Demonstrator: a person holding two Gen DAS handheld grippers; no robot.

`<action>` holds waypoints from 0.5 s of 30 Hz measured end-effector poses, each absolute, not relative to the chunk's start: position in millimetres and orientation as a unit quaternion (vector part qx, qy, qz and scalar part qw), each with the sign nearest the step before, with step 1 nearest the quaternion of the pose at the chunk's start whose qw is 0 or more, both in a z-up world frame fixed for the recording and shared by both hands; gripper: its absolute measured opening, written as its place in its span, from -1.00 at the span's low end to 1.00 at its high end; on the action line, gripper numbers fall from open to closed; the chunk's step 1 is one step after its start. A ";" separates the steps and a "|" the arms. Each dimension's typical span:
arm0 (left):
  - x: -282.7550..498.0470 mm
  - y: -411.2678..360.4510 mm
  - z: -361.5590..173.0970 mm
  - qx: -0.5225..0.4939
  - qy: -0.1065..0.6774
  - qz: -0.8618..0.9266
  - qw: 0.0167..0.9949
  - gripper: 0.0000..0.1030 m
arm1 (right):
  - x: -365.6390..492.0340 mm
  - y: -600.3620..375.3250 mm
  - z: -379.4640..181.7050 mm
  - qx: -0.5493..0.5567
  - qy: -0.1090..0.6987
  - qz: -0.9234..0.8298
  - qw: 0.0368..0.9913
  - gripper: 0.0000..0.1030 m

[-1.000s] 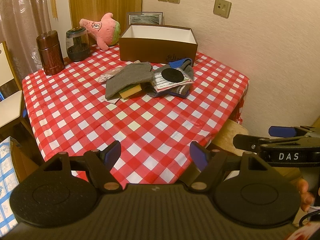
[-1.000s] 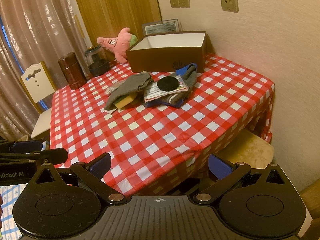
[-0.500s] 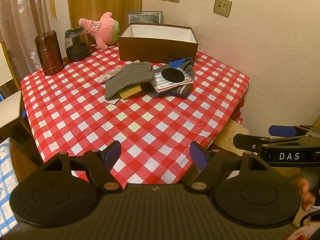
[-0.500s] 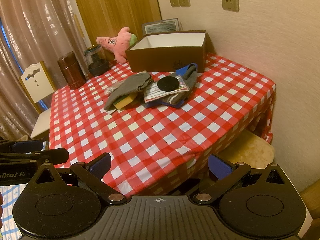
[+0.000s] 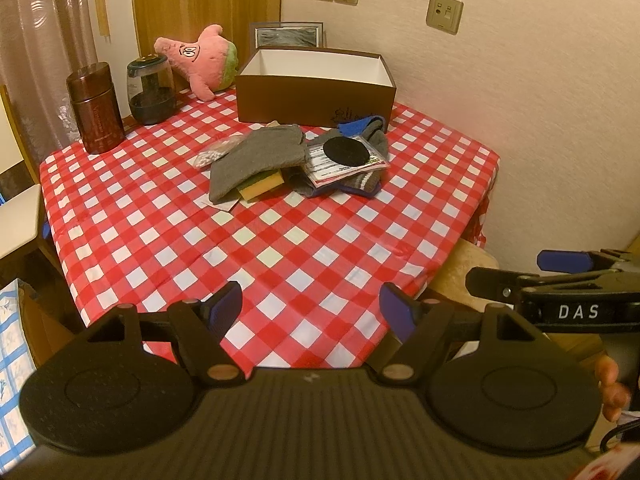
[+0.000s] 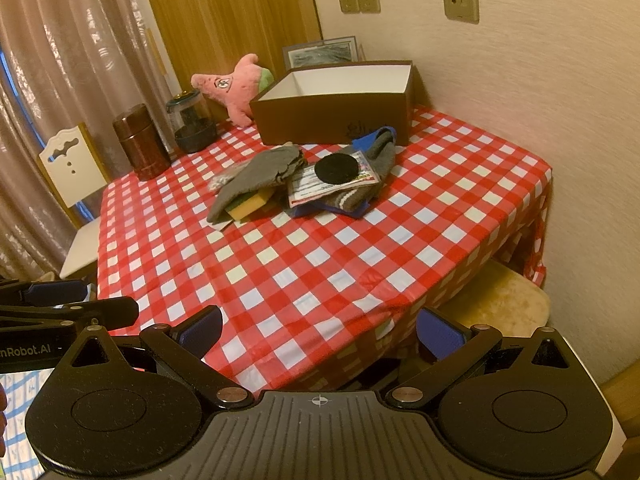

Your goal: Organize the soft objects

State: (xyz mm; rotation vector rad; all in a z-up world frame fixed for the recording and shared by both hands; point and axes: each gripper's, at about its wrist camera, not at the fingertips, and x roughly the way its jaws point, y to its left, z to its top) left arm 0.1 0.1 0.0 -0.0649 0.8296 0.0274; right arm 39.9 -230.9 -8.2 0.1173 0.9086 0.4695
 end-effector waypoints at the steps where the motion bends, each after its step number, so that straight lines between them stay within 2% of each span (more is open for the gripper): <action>1: 0.1 0.1 0.0 -0.031 0.403 0.013 0.915 0.44 | 40.2 -230.7 -8.3 0.056 0.435 0.225 0.870 1.00; 15: -0.2 0.1 0.3 -0.031 0.402 0.013 0.915 0.44 | 46.4 -221.7 -8.8 0.056 0.435 0.224 0.870 1.00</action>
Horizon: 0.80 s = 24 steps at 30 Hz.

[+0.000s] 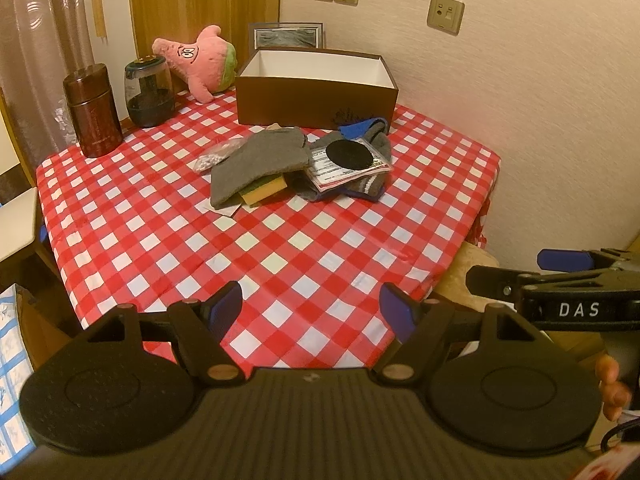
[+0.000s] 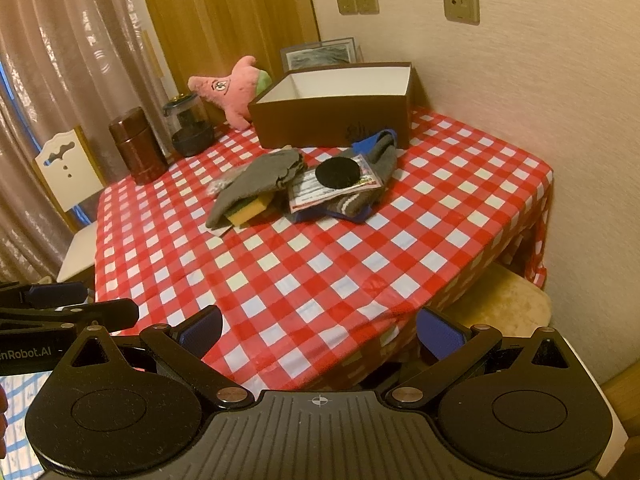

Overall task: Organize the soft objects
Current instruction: 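Reach the right tool to the black round foam puff and grasp it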

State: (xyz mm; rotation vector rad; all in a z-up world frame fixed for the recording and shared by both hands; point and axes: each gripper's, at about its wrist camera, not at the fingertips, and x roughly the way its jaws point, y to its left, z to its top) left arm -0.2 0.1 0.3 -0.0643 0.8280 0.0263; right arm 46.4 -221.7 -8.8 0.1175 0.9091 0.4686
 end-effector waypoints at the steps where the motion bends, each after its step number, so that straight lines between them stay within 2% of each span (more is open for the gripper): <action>1: -0.1 0.1 0.2 -0.031 0.402 0.013 0.915 0.44 | 46.7 -221.1 -9.0 0.056 0.435 0.224 0.871 1.00; 24: 12.4 32.8 -22.1 -0.031 0.418 0.012 0.908 0.44 | 48.5 -203.3 -23.5 0.071 0.435 0.213 0.872 1.00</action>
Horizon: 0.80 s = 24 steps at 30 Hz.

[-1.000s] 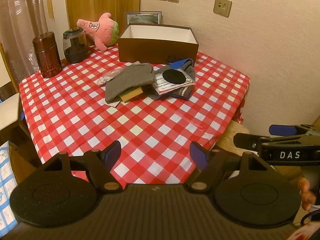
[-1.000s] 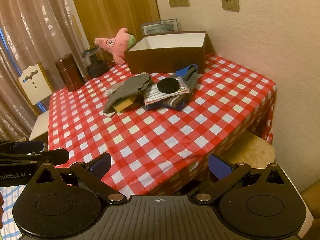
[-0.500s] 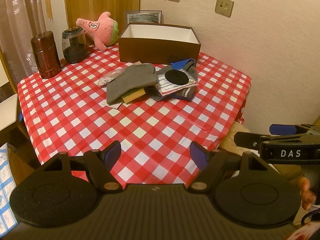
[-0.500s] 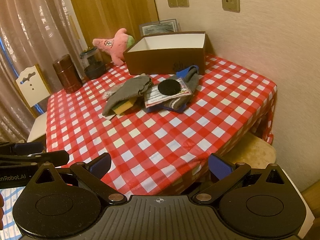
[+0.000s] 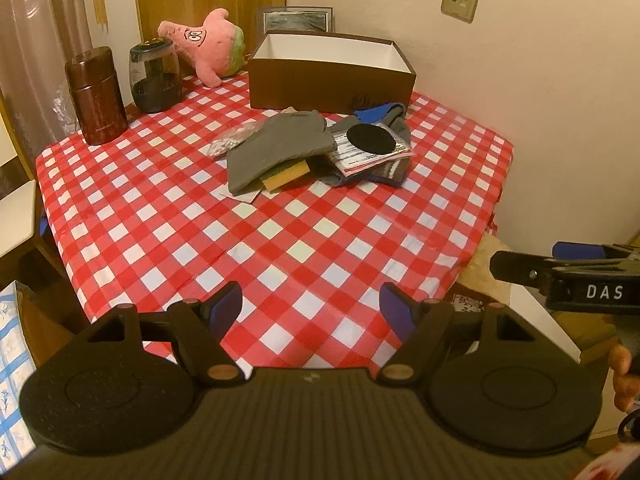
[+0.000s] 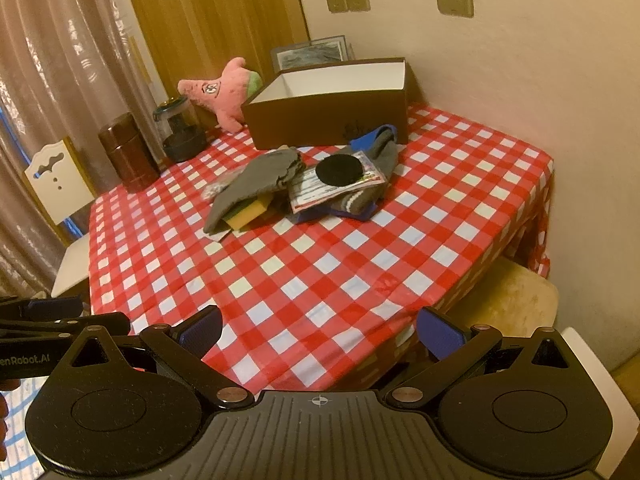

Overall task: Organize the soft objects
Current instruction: 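Reach the right tool to the black round foam puff and grasp it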

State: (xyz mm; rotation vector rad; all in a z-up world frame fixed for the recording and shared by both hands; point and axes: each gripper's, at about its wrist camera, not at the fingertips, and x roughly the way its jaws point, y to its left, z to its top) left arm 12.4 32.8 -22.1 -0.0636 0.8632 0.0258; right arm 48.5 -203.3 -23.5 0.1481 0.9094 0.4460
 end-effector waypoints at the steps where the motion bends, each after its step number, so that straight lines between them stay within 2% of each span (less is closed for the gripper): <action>1: 12.4 32.9 -22.3 -0.032 0.418 0.012 0.908 0.44 | 47.9 -203.0 -23.6 0.072 0.435 0.216 0.871 1.00; 9: 30.2 37.0 -27.9 -0.039 0.420 0.027 0.906 0.44 | 61.7 -197.4 -26.7 0.063 0.427 0.238 0.870 0.99; 12: 41.6 39.2 -31.6 -0.048 0.422 0.039 0.904 0.44 | 77.5 -194.2 -30.6 0.058 0.426 0.249 0.868 0.91; 19: 93.4 40.8 -36.7 -0.066 0.417 0.083 0.903 0.44 | 147.8 -188.7 -44.6 0.037 0.410 0.287 0.865 0.89; 24: 139.5 37.2 -40.3 -0.078 0.414 0.111 0.900 0.44 | 214.4 -185.5 -57.2 0.021 0.399 0.318 0.860 0.76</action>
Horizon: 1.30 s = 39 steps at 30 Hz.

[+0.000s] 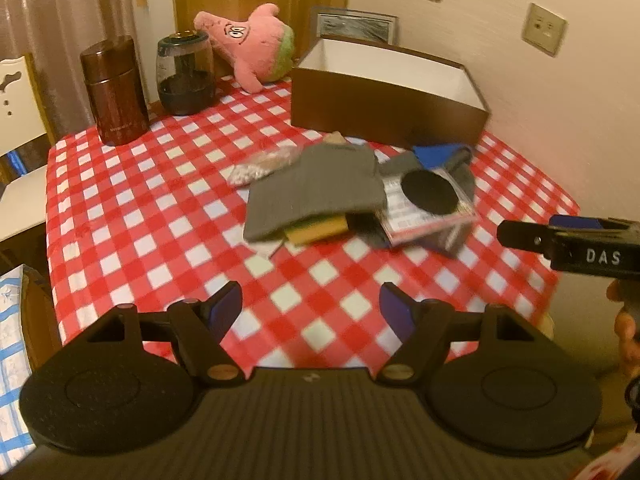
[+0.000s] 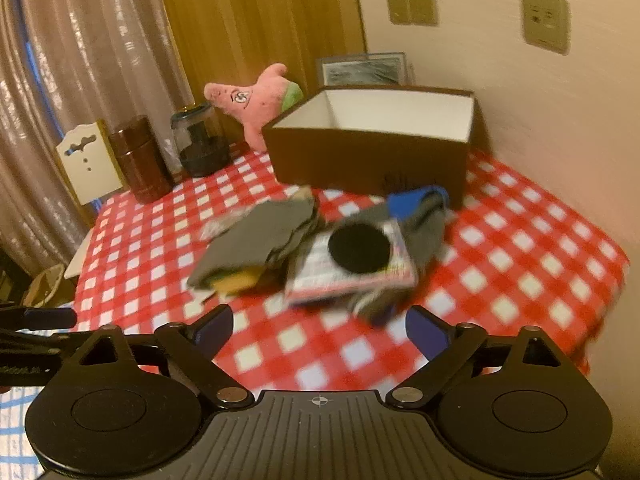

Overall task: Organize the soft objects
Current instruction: 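Reach the right tool to the black round foam puff and grasp it, then grasp the cotton swab bag with the left tool while the right tool holds the puff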

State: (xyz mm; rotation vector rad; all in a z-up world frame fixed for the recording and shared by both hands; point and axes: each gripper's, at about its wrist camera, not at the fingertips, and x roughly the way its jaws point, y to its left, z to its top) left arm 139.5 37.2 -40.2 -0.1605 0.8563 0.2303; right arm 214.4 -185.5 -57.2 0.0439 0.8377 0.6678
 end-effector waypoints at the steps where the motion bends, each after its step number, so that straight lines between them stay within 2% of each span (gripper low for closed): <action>1: 147.4 36.4 -41.7 -0.081 0.414 0.119 0.899 0.43 | 228.4 -184.1 -60.4 0.017 0.398 0.326 0.857 0.74; 11: 205.7 32.9 -58.5 -0.106 0.425 0.178 0.881 0.43 | 319.8 -162.6 -103.4 -0.038 0.396 0.402 0.824 0.30; 22: 234.0 29.0 -73.7 -0.112 0.443 0.218 0.863 0.43 | 361.4 -142.1 -141.2 -0.076 0.416 0.422 0.802 0.30; 34: 234.6 37.6 -83.0 -0.113 0.456 0.231 0.852 0.43 | 362.1 -117.4 -155.6 -0.115 0.406 0.426 0.800 0.31; 39: 238.0 44.4 -81.5 -0.099 0.457 0.222 0.856 0.43 | 360.0 -116.9 -155.1 -0.120 0.401 0.419 0.806 0.21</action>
